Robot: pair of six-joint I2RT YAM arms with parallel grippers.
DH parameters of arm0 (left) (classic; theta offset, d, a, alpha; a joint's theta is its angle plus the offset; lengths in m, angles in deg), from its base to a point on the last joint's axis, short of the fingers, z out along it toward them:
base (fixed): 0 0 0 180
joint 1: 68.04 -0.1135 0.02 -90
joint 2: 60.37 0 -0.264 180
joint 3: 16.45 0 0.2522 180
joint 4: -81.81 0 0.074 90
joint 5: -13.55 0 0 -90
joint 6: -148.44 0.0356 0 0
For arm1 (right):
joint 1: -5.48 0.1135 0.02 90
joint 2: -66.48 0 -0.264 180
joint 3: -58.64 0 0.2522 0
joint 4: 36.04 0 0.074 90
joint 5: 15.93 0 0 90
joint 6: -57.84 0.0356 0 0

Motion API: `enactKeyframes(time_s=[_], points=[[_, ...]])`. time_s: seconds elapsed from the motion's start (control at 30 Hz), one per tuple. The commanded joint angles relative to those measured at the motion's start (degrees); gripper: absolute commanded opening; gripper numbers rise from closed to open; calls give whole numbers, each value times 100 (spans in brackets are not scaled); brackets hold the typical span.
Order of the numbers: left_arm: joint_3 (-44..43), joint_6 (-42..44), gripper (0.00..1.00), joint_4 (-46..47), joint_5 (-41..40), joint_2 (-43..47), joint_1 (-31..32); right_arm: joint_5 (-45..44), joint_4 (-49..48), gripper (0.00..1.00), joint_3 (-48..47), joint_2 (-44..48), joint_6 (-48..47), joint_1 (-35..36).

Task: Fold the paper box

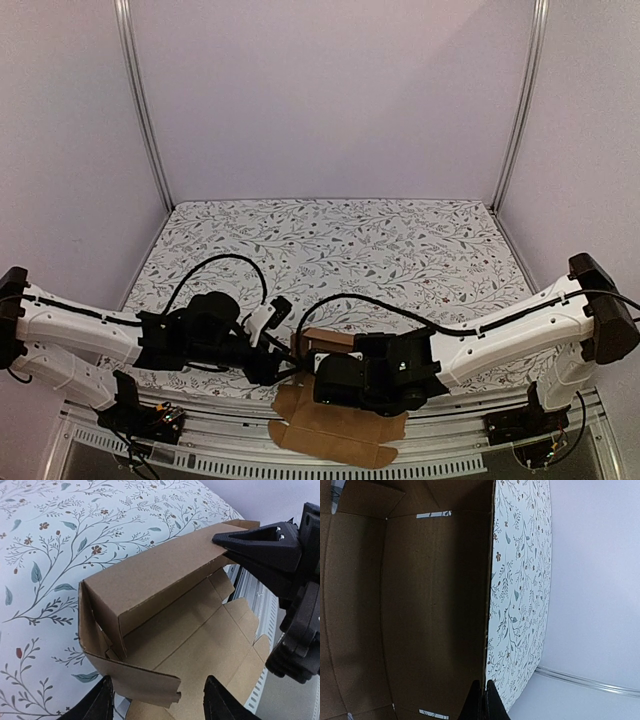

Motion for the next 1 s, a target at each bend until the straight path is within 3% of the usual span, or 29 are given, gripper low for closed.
enactKeyframes(time_s=[0.0,0.77,0.97], points=[[61,-128,60,164,125,15,126,-411,-161,0,23,-183,-21,178],[332,-87,55,559,-450,-308,582,-1818,-1004,0,691,-578,32,773],[330,-38,43,924,-439,-630,657,-1848,-1051,0,768,-586,133,823]])
